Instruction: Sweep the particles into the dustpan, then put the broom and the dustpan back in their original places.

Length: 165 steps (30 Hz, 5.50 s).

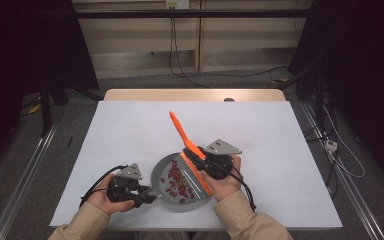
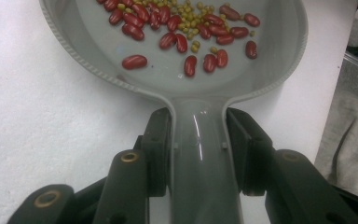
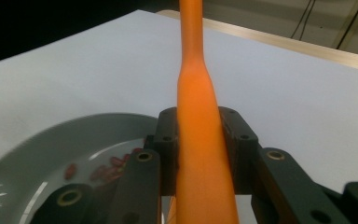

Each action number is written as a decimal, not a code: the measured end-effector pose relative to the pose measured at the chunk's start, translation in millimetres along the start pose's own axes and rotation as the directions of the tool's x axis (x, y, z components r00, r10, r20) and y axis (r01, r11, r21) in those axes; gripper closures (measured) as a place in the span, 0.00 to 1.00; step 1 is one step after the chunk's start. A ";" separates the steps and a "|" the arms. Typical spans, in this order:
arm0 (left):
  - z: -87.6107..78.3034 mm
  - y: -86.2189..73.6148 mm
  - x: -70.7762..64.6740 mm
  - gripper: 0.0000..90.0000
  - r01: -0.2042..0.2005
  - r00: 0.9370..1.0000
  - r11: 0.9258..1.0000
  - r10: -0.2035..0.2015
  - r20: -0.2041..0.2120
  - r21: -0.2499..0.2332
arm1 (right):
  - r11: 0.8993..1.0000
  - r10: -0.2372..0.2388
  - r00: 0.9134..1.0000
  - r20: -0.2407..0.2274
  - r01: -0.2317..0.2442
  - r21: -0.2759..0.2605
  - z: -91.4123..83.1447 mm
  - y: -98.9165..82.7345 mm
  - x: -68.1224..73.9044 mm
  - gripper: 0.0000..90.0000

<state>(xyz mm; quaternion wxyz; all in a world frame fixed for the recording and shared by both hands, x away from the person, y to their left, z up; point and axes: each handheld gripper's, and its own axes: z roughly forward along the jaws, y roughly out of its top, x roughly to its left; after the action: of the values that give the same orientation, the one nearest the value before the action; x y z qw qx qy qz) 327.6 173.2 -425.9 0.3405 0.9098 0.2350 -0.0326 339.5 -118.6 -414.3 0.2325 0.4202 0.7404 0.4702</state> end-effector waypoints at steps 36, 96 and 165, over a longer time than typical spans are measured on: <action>0.5 -1.1 1.2 0.70 0.005 1.000 1.000 -0.005 0.002 0.001 | 0.999 -0.015 0.999 0.045 0.017 -0.042 1.1 -12.1 1.8 0.79; -0.1 0.5 1.3 0.70 0.016 0.999 1.000 -0.016 -0.031 0.006 | 0.999 -0.015 1.000 -0.008 0.015 -0.040 2.3 -23.4 21.7 0.79; -32.8 -28.3 46.9 0.70 0.252 0.889 0.921 -0.341 -0.304 -0.296 | 0.993 0.111 0.966 0.232 -0.100 -0.059 -58.8 -38.6 -93.6 0.79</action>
<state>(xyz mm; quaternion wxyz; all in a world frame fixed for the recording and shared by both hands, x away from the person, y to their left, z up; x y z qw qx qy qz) 353.2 231.7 -428.1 0.3952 0.8039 0.4313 0.1073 330.8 -234.7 -427.0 0.3031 0.5060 0.6730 0.4462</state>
